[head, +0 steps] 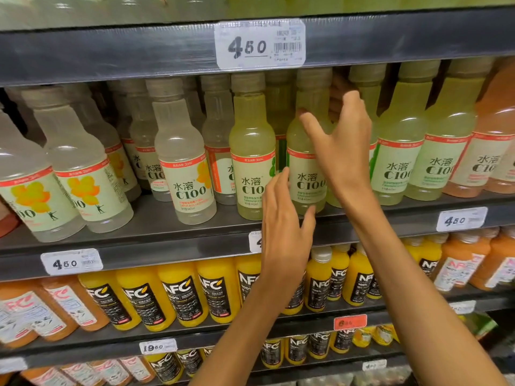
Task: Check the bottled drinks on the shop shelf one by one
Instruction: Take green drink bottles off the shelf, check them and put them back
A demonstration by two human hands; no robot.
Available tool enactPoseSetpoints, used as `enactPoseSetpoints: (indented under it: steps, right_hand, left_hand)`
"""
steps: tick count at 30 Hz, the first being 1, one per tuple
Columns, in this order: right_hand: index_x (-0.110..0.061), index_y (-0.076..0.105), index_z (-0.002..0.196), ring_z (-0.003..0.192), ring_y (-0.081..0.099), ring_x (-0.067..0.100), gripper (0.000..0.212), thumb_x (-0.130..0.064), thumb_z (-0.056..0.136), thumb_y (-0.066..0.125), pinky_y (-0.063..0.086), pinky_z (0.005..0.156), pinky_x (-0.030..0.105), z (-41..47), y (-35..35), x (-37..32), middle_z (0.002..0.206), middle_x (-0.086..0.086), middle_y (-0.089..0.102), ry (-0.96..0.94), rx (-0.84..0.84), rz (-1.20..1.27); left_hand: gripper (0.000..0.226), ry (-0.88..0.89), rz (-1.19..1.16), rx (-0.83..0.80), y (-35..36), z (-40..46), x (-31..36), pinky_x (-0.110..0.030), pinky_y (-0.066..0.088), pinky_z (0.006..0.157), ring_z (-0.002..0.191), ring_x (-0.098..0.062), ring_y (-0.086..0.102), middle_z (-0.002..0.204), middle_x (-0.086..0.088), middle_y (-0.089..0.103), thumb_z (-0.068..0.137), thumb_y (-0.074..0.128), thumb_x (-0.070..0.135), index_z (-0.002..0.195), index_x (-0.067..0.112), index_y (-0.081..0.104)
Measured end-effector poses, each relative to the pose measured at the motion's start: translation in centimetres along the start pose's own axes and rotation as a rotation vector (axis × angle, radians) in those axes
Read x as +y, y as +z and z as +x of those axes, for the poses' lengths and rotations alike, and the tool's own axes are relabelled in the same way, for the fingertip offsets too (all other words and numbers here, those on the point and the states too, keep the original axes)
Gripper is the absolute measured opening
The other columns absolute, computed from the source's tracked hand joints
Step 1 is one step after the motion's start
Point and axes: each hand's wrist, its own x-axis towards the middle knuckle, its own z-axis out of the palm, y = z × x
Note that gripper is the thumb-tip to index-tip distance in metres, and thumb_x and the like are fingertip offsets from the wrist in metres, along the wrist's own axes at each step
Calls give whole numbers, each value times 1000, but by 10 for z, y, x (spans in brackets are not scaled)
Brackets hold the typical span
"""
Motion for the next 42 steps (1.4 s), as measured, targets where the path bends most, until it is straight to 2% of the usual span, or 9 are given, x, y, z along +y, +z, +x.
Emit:
enactPoseSetpoints:
  steps: [5, 10, 16, 19, 24, 31, 34, 38, 42]
  right_hand:
    - [-2, 50, 104, 87, 44, 5, 33, -28, 90, 65, 35, 76, 6, -10, -9, -3, 99, 3, 45, -106, 4, 103]
    - [4, 46, 131, 117, 54, 20, 43, -18, 96, 56, 44, 101, 38, -17, -17, -8, 125, 10, 57, -47, -44, 331]
    - [2, 48, 131, 111, 59, 12, 39, -10, 95, 56, 48, 97, 28, -30, -33, -14, 120, 6, 60, -22, -60, 565]
    - [7, 49, 129, 105, 62, 14, 38, -13, 97, 55, 52, 92, 30, -32, -43, -22, 117, 11, 63, 45, -135, 705]
    - [-3, 49, 132, 98, 68, 14, 45, -17, 92, 61, 53, 81, 27, -29, -49, -29, 108, 4, 70, 193, -328, 858]
    - [-11, 54, 119, 83, 69, 20, 42, -44, 97, 38, 56, 78, 33, -43, -30, -32, 89, 7, 70, 461, -666, 1078]
    - [-9, 54, 112, 74, 66, 20, 36, -39, 97, 43, 54, 74, 32, -51, -30, -35, 78, 5, 64, 446, -597, 1112]
    - [-11, 54, 111, 77, 69, 18, 30, -37, 97, 51, 56, 68, 29, -59, -35, -38, 78, 2, 68, 383, -434, 921]
    - [-15, 59, 110, 87, 71, 21, 32, -43, 94, 52, 58, 73, 32, -55, -50, -36, 85, 3, 72, 416, -534, 888]
  left_hand:
    - [69, -6, -46, 36, -1, 0, 3, -37, 38, 106, 130, -18, 39, 141, -8, 39, 89, 66, 15, 146, 10, 28]
    - [68, -22, -128, 49, -3, -3, 2, -11, 35, 101, 121, -7, 41, 138, -5, 39, 87, 67, 17, 145, 12, 31]
    - [84, 4, -209, -3, -12, -11, -3, -30, 39, 107, 130, -9, 38, 139, 6, 35, 77, 76, 35, 145, 22, 29]
    - [85, -87, -401, -115, -26, -19, 0, -14, 47, 91, 116, 7, 50, 127, 22, 50, 67, 72, 53, 139, 33, 32]
    - [53, -152, -636, -250, -47, -33, -4, -12, 52, 72, 95, 0, 67, 100, 22, 71, 69, 66, 50, 116, 30, 53]
    - [102, -409, -824, -519, -70, -62, -15, -58, 41, 102, 113, -30, 62, 122, -9, 66, 56, 66, 81, 135, 19, 48]
    - [76, -378, -797, -523, -76, -67, -19, -49, 43, 102, 116, -23, 61, 122, -1, 67, 68, 58, 78, 128, 33, 55]
    - [51, -270, -744, -436, -78, -70, -7, -13, 51, 77, 103, -2, 66, 110, 16, 70, 82, 52, 62, 123, 31, 53]
    - [63, -350, -840, -385, -65, -78, 2, -24, 56, 74, 97, -13, 70, 104, 6, 74, 70, 50, 73, 114, 30, 62]
